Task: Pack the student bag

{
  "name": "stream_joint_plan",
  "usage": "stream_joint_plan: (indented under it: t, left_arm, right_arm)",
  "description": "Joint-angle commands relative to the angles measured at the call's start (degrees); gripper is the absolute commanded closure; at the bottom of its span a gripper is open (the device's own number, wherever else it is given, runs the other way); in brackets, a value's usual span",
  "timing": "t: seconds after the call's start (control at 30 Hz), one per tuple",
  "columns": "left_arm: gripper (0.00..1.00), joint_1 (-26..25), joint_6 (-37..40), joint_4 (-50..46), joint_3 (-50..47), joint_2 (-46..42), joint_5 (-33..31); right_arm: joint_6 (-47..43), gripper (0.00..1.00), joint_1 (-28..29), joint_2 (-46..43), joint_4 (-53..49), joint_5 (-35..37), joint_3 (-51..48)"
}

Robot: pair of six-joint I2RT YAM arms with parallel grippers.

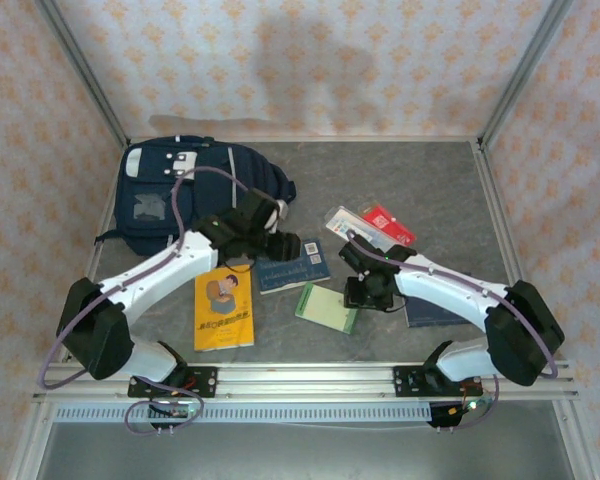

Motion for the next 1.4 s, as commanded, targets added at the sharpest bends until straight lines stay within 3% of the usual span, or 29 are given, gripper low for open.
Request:
stream_joint_plan:
  t: [0.0, 0.13, 0.4, 0.67, 0.9, 1.13, 1.37]
  left_arm:
    - [0.43, -3.0, -2.3, 6.2, -5.0, 1.3, 4.9]
    - [0.43, -5.9, -5.1, 10.7, -7.8, 4.5, 6.2]
    - [0.44, -6.7, -4.9, 13.2, -9.1, 11.4, 8.8]
    - [0.45, -7.1, -4.6, 14.7, -9.4, 15.1, 11.0]
    - [0.45, -8.4, -6.9, 19.5, -9.0, 17.8, 16.7]
    - [0.53, -7.9, -6.8, 18.8, -9.9, 11.8, 18.5]
    - [0.64, -7.7, -11.8, 28.1, -13.9, 8.7, 25.0]
  right_arm:
    - [2.3, 0.57, -0.2, 1.4, -1.2, 0.6, -1.5]
    - [2.6, 0.59, -0.2, 4.5, 0.7, -1.5, -1.8]
    - [2.5, 0.66, -0.2, 9.7, 2.5, -2.9, -1.0]
    - [2.8, 0.67, -0.2, 9.9, 3.1, -3.3, -2.5]
    - [3.2, 0.67, -0.2, 10.8, 4.8, -4.4, -3.5]
    - [4.0, 0.67, -0.2, 11.0, 6.2, -4.5, -4.8]
    - [4.5, 0.68, -0.2, 10.9, 6.8, -4.5, -5.6]
